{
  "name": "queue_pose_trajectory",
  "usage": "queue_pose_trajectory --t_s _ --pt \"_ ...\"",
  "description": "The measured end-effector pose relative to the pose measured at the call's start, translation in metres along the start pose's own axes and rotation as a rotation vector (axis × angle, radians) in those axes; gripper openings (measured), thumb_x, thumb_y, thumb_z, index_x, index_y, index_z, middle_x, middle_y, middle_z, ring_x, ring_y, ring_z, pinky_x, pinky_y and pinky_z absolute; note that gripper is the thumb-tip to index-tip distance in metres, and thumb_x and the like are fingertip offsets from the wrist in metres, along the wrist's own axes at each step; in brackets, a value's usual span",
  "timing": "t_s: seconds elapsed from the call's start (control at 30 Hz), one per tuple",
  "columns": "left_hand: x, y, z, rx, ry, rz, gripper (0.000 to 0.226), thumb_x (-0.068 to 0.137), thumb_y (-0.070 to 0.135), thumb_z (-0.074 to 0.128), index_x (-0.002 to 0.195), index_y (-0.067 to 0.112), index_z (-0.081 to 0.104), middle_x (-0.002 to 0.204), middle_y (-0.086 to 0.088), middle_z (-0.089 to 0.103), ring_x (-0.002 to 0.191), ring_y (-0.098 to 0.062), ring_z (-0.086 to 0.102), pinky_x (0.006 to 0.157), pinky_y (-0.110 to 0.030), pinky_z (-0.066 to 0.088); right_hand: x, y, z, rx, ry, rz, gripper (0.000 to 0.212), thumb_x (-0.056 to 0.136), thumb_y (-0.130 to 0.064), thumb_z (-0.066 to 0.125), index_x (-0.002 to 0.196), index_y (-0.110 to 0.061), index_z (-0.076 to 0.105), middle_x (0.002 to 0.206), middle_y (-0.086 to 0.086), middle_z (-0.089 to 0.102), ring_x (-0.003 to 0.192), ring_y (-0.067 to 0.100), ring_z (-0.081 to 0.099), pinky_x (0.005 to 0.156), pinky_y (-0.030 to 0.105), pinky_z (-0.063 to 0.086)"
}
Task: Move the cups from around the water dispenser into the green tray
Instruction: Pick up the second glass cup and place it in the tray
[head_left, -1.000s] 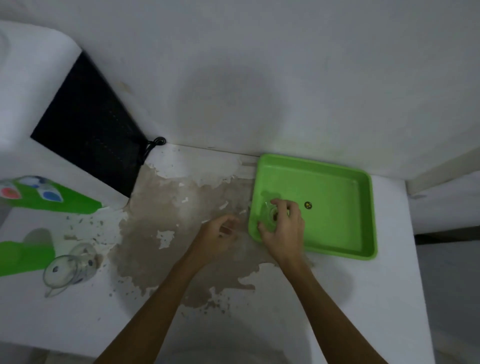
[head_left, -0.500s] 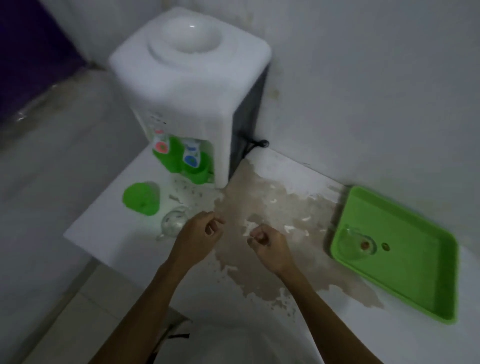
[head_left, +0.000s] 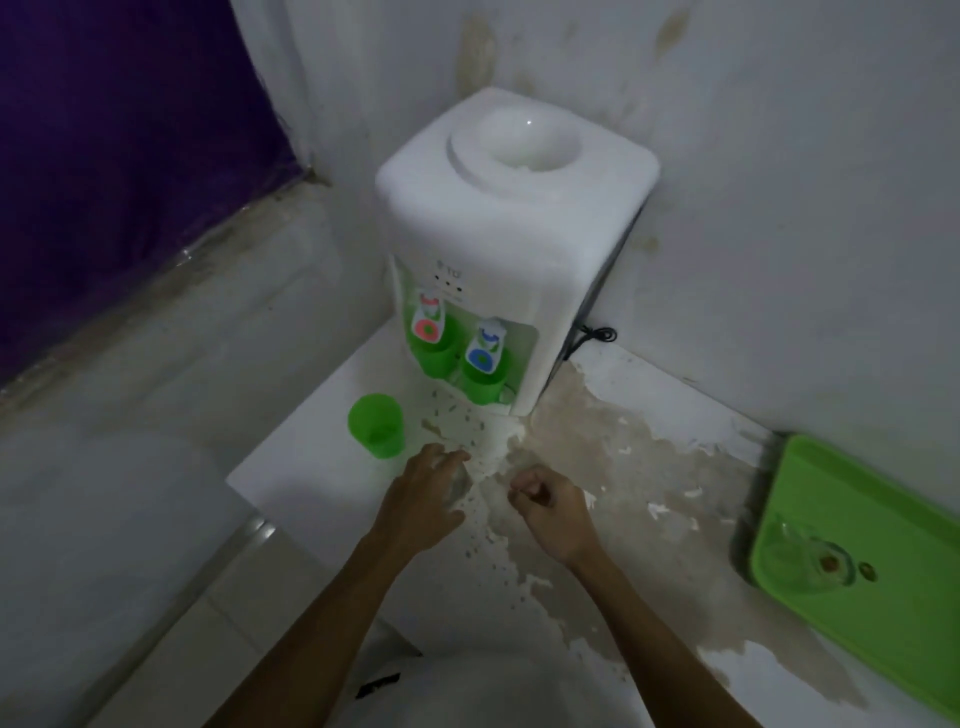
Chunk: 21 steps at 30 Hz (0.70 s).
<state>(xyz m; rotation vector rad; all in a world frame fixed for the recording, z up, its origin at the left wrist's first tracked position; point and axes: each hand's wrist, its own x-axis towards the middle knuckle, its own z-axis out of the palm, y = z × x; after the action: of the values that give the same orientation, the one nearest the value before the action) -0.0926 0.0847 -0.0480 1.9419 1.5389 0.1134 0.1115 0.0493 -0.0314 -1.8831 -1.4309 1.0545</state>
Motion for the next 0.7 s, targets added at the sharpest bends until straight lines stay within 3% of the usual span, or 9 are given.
queue_pose_trajectory --t_s 0.17,0.3,0.4,0.47,0.57,0.63,0.7 --pt "0.012 -0.001 0.002 0.015 0.073 0.004 0.048 0.081 0.032 0.070 0.126 0.038 0.054 0.129 0.006 0.049 0.112 -0.020 0.058 0.082 -0.039 0.057 -0.006 0.010 -0.018 0.028 0.030 0.031 0.004 0.083 -0.007 0.069 0.082 -0.010 0.068 0.062 -0.008 0.048 0.054 -0.001 0.049 0.057 0.010 0.040" --pt "0.016 0.012 -0.004 -0.073 0.036 0.047 0.046 0.072 0.034 0.072 0.117 0.035 0.059 0.121 0.004 0.055 0.109 -0.021 0.061 0.083 -0.045 0.057 -0.017 0.017 -0.039 0.066 0.072 0.034 0.013 0.083 -0.005 0.069 0.076 -0.015 0.066 0.062 -0.008 0.046 0.054 0.001 0.047 0.058 0.015 0.040" --pt "0.015 0.044 -0.008 -0.196 0.051 0.100 0.048 0.067 0.040 0.081 0.111 0.033 0.062 0.110 0.007 0.057 0.098 -0.012 0.061 0.080 -0.036 0.056 -0.028 0.026 -0.057 0.094 0.117 0.067 0.018 0.084 -0.008 0.069 0.073 -0.021 0.066 0.063 -0.006 0.053 0.058 0.003 0.051 0.059 0.015 0.041" --pt "0.014 0.075 -0.011 -0.300 0.071 0.164 0.046 0.067 0.040 0.082 0.108 0.030 0.064 0.105 0.007 0.058 0.090 -0.007 0.060 0.077 -0.029 0.054 -0.036 0.031 -0.067 0.119 0.152 0.107 0.007 0.086 -0.011 0.069 0.079 -0.012 0.069 0.070 0.008 0.063 0.068 0.018 0.061 0.061 0.016 0.043" --pt "0.010 0.130 -0.012 -0.406 0.086 0.288 0.048 0.059 0.043 0.083 0.102 0.034 0.063 0.105 0.007 0.059 0.092 -0.006 0.060 0.077 -0.020 0.051 -0.054 0.038 -0.087 0.384 0.183 0.276 0.022 0.093 -0.024 0.062 0.098 -0.003 0.065 0.096 0.025 0.067 0.085 0.035 0.067 0.068 0.029 0.048" --pt "0.003 0.186 0.001 -0.445 0.054 0.390 0.050 0.055 0.048 0.082 0.099 0.045 0.058 0.106 0.011 0.058 0.097 -0.002 0.059 0.076 -0.012 0.048 -0.078 0.051 -0.116 0.661 0.168 0.442 0.034 0.095 -0.040 0.056 0.113 -0.012 0.062 0.107 0.017 0.070 0.092 0.029 0.069 0.073 0.035 0.053" --pt "-0.007 0.231 0.017 -0.474 0.001 0.475 0.052 0.055 0.046 0.084 0.100 0.045 0.056 0.109 0.009 0.059 0.099 0.000 0.058 0.077 -0.012 0.048 -0.093 0.065 -0.140 0.924 0.125 0.498 0.051 0.091 -0.057 0.054 0.122 -0.017 0.063 0.117 0.010 0.070 0.102 0.030 0.071 0.080 0.040 0.057"
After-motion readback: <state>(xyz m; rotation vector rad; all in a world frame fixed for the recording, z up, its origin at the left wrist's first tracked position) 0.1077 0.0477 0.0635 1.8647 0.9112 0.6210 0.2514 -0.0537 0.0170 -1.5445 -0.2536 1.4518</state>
